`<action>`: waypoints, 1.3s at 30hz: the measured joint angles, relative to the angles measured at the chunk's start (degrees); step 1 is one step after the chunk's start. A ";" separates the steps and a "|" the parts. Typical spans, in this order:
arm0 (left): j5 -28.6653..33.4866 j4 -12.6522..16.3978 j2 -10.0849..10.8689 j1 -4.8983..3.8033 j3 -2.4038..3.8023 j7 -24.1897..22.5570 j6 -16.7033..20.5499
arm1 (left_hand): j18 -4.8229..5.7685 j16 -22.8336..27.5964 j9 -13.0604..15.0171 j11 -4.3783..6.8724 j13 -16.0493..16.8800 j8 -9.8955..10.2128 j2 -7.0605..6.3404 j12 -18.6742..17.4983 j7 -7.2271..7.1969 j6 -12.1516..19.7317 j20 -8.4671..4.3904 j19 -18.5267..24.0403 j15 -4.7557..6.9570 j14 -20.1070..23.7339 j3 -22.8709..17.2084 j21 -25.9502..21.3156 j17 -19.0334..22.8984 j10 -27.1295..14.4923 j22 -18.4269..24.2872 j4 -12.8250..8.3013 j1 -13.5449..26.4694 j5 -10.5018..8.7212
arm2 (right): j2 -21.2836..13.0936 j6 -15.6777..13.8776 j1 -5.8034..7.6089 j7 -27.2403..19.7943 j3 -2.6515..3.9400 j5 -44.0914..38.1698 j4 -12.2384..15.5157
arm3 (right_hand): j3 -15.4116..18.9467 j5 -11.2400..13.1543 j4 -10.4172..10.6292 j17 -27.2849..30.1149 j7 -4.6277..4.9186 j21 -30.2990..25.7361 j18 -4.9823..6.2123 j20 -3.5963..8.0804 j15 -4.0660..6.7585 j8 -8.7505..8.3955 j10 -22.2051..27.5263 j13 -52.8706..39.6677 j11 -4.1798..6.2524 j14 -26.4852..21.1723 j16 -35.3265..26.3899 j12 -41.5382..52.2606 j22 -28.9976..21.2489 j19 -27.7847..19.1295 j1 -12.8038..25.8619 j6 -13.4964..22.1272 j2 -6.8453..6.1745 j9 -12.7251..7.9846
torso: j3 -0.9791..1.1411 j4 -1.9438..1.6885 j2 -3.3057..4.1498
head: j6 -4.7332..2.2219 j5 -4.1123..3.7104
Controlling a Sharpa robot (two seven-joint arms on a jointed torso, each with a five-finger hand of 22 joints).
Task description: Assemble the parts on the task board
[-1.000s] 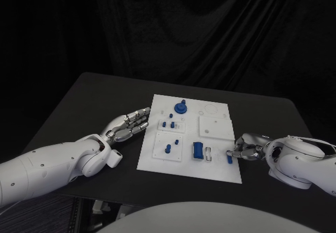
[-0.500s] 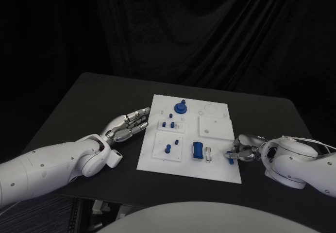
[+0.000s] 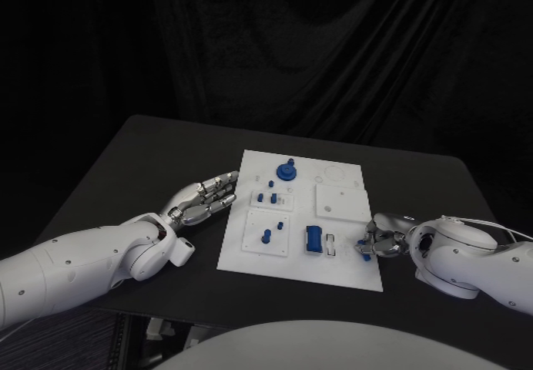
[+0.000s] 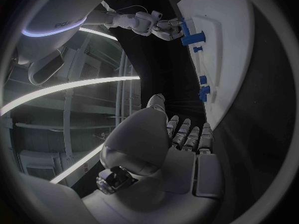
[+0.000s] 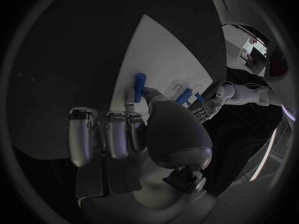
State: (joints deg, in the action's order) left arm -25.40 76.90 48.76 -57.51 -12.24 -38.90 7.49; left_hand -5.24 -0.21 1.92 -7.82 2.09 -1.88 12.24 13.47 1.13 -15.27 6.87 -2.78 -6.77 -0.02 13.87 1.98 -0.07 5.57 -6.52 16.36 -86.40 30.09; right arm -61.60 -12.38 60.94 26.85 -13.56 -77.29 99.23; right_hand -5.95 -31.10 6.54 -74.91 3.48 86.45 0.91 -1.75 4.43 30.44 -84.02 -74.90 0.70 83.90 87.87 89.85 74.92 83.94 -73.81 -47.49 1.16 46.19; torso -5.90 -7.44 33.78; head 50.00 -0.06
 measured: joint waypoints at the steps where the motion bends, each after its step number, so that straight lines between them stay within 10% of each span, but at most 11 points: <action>1: 0.00 -0.01 -0.01 0.01 0.01 0.00 -0.03 | 0.00 0.00 0.00 -0.16 0.00 0.00 0.12 0.00 0.00 0.00 0.00 0.00 0.00 0.00 0.00 0.00 0.01 0.16 0.05 0.00 0.12 -0.24 | 0.06 -0.05 -0.01 -0.01 0.01 -0.02 0.00 | -0.18 -0.72 0.18 0.00 0.04 0.00 0.00 0.00 0.00 -0.01 0.00 0.00 0.00 0.00 0.00 0.00 0.00 0.00 0.00 -0.04 0.00 0.00 | 0.00 0.00 0.00 | 0.00 0.00; 15: 0.00 -0.03 0.12 0.12 0.00 0.00 -0.15 | -0.01 0.00 -0.01 -0.18 -0.01 0.00 0.26 0.00 0.00 0.00 0.20 0.20 0.00 0.00 0.00 0.00 0.02 0.18 0.06 0.00 0.26 -0.31 | -0.77 -3.37 -0.40 -0.54 -0.16 3.86 0.98 | -2.70 -5.66 -0.48 0.00 0.33 0.00 0.00 0.00 -0.05 -1.95 0.00 -0.05 0.00 0.05 0.00 0.00 0.00 0.00 2.83 -0.85 -1.32 0.08 | 0.01 0.00 0.06 | 0.00 0.40; 21: 0.00 0.00 0.14 0.13 0.00 0.00 -0.17 | -0.02 0.00 -0.01 -0.18 -0.01 0.00 0.26 0.00 0.00 0.00 0.38 0.02 0.00 0.00 0.00 0.00 0.01 0.18 0.05 0.00 0.26 -0.51 | -1.59 -4.87 0.46 -1.17 -0.25 12.66 2.31 | -4.91 -5.97 -2.06 0.00 0.42 0.00 0.00 0.00 -0.05 -1.97 0.00 -0.04 0.00 0.05 0.00 0.00 -0.01 0.00 3.81 -0.77 -1.09 -9.87 | 0.04 0.01 0.07 | 0.00 0.44; 39: 0.00 -0.03 -0.03 0.14 0.00 0.00 -0.20 | -0.02 0.00 -0.02 -0.18 -0.02 0.00 0.26 0.00 0.00 0.00 0.43 -0.03 0.00 0.00 0.01 0.00 -0.02 0.18 0.12 0.00 0.26 -0.51 | 1.25 -4.67 3.17 -3.16 -0.24 33.09 1.92 | -8.06 -5.17 -3.48 0.00 0.29 -0.27 0.00 0.00 -0.05 -1.81 0.00 -0.03 0.00 0.05 -0.48 0.00 -0.01 0.00 6.89 -0.92 -0.57 -9.29 | -0.01 -0.01 0.05 | 0.00 0.26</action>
State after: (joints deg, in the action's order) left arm -25.40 76.87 48.73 -57.36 -12.24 -38.90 7.29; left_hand -5.26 -0.21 1.89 -8.01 2.07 -1.87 12.50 13.47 1.13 -15.27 7.30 -2.82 -6.77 -0.02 13.87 1.98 -0.09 5.75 -6.39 16.35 -86.14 29.58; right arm -60.35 -17.05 64.11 23.69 -13.80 -44.20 101.16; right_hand -14.01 -36.27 3.07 -74.91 3.77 86.18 0.91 -1.75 4.38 28.63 -84.02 -74.93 0.70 83.94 87.39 89.85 74.91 83.94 -66.92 -48.40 0.59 36.90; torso -5.91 -7.45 33.84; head 50.00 0.20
